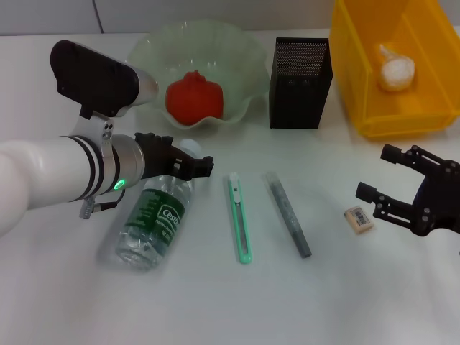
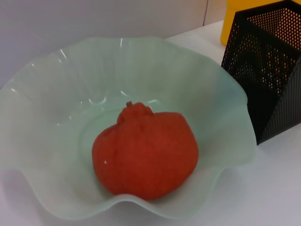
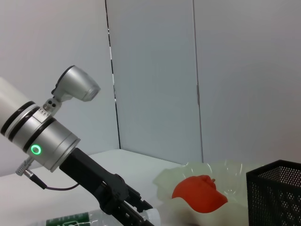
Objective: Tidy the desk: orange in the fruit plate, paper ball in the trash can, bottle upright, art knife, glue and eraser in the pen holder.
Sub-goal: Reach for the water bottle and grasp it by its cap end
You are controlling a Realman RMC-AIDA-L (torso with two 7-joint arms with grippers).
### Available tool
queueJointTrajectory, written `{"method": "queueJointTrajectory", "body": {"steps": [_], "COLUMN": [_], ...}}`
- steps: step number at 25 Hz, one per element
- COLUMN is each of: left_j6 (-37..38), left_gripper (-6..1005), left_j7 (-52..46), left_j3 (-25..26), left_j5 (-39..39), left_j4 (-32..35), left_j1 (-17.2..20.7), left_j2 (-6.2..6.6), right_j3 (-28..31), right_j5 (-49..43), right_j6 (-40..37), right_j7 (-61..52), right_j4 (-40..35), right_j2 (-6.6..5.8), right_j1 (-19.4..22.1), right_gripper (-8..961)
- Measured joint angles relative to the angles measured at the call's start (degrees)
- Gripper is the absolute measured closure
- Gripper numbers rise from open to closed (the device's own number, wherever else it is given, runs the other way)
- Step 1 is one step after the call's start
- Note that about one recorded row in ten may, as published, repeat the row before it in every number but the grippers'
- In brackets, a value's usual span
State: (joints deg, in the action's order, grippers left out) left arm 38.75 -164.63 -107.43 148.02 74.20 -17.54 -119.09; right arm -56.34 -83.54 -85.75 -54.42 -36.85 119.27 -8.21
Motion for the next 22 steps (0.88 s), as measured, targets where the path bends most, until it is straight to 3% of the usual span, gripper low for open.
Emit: {"method": "queueJointTrajectory", "body": {"steps": [6, 14, 22], "left_j6": [-0.02, 2.51, 8.71], "left_gripper": [217, 393, 538], "left_j7": [0.44, 0.51, 0.51], "left_j3": [-0.06, -0.46, -0.60], "left_j5": [0.24, 1.67, 4.54], "left_j4": [-1.98, -3.68, 1.05], "left_j1": [-1.51, -4.24, -4.16], "left_j2": [0.05, 0.00, 0.04], "right_j3": [0.31, 0.36, 0.35], "right_j5": [0.00, 0.00, -0.05], "right_j6": [0.00, -0.02, -0.21], "right_j7": [0.02, -0.14, -0.61], "right_j4": [0.71, 0.73, 0.73], "right_j2": [-0.07, -0.09, -0.09], "right_j1": [0.03, 0.13, 0.17], "right_gripper": [169, 170, 170]}}
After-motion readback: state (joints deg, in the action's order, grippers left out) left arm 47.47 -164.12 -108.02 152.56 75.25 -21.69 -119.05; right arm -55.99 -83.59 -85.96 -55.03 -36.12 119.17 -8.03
